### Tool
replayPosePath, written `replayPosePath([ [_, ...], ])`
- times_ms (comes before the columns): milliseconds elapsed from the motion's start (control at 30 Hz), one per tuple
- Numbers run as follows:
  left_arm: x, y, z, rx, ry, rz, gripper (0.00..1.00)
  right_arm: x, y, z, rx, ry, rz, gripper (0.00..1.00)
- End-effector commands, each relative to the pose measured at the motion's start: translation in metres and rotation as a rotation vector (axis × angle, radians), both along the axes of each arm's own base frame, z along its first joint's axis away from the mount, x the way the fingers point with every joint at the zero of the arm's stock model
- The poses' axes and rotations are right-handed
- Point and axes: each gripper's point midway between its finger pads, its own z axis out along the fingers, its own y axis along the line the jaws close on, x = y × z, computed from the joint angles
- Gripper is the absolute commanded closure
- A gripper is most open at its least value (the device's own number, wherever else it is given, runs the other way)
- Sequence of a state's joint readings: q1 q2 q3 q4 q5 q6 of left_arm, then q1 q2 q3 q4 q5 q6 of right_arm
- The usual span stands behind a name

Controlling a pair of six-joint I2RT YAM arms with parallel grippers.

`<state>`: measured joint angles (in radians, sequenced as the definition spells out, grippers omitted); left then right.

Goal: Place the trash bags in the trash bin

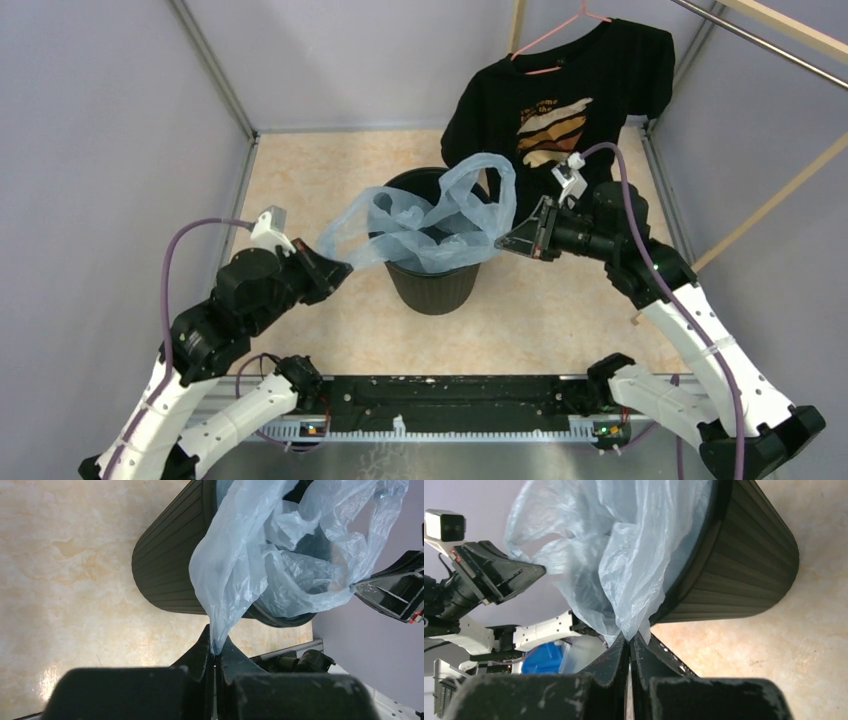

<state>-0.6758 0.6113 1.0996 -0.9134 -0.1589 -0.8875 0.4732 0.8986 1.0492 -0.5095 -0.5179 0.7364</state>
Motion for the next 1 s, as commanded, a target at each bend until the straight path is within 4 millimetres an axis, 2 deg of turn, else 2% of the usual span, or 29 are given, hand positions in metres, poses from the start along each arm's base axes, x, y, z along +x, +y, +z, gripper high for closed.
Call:
replayPosePath([
  [0,-0.014,0.014,-0.016,0.017,0.032,0.019,1.0,-0.012,-0.002,-0.006,-0.001,-0.01,0.028,1.0],
  [133,-0.02,0.023,-0.028,0.024,0.053,0.045,1.0,-0.017,-0.01,-0.018,-0.027,-0.001,0.0,1.0],
  [400,-0.019,0.02,-0.049,0.032,0.084,0.045,1.0,-0.029,-0.021,-0.035,-0.064,0.023,-0.023,1.0],
  [533,-0.024,0.026,-0.059,0.048,0.119,0.067,1.0,-0.036,-0.024,-0.037,-0.081,0.021,-0.007,1.0],
  [633,-0.025,0.029,-0.067,0.032,0.128,0.083,1.0,-0.038,-0.026,-0.049,-0.102,0.035,-0.007,1.0],
  [733,-0.02,0.02,-0.072,-0.007,0.114,0.076,1.0,-0.031,-0.028,-0.068,-0.135,0.044,-0.027,1.0],
  [867,-0.006,0.012,-0.086,0.016,0.109,0.076,1.0,-0.008,-0.028,-0.079,-0.189,-0.013,-0.06,1.0],
  [967,0.004,0.012,-0.096,0.084,0.123,0.092,1.0,0.01,-0.025,-0.081,-0.201,-0.121,-0.061,0.92],
])
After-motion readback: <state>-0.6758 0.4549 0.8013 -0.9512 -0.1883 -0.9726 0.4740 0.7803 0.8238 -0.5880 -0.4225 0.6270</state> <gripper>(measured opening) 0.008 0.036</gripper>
